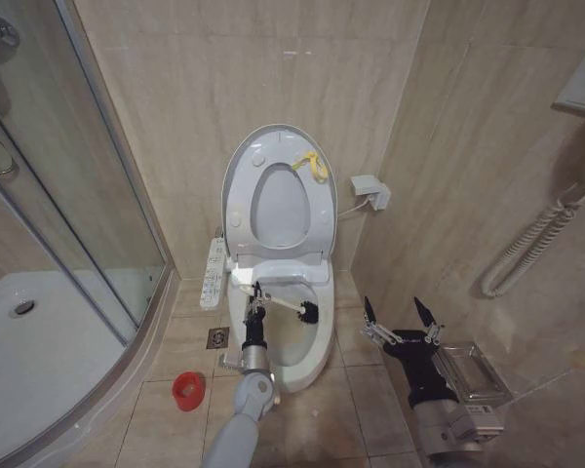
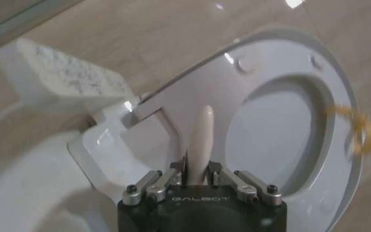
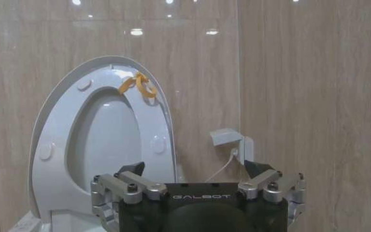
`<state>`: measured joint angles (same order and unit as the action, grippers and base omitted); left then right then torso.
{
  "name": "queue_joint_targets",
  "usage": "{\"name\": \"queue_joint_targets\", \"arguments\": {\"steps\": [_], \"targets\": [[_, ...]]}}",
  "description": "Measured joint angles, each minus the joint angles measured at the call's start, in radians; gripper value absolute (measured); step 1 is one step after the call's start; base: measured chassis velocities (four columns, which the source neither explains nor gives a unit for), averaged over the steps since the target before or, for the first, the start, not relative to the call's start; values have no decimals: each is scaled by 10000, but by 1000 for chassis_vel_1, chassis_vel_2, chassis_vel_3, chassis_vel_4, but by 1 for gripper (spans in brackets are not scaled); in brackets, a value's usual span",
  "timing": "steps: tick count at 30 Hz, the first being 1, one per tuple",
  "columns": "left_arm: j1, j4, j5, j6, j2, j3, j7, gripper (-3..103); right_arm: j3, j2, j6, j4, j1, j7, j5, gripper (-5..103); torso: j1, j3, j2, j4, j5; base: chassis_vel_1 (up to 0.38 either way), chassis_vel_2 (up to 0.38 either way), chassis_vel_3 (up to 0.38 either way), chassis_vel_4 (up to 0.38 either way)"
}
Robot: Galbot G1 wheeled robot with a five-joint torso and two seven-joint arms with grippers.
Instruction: Open the toilet lid, clean the toilet bowl with a toilet brush, close the toilet lid, and flush.
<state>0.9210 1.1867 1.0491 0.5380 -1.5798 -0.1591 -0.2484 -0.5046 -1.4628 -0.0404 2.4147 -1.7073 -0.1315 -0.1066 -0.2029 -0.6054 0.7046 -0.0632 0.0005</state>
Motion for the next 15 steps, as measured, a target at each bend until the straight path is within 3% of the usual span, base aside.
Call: {"name": "queue_joint_targets", "arguments": {"steps": [3, 4, 10, 15], "targets": [[-286, -494, -517, 4, 57, 55, 36, 24, 0, 0, 0, 0, 0, 0, 0, 100, 0, 1, 0, 3, 0, 0, 0, 0, 0], [-375, -615, -686, 5, 52, 104, 90, 19, 0, 0, 0, 0, 0, 0, 0, 100, 1, 1, 1, 3, -1, 0, 0, 0, 0], [-424, -616, -1380, 116, -15, 184, 279, 19, 0, -1, 0, 0, 0, 0, 0, 100, 1, 1, 1, -6, -3, 0, 0, 0, 0], [-382, -514, -2739, 290, 47, 201, 519, 19, 0, 0, 0, 0, 0, 0, 0, 100, 0, 0, 0, -15, -8, 0, 0, 0, 0]]}}
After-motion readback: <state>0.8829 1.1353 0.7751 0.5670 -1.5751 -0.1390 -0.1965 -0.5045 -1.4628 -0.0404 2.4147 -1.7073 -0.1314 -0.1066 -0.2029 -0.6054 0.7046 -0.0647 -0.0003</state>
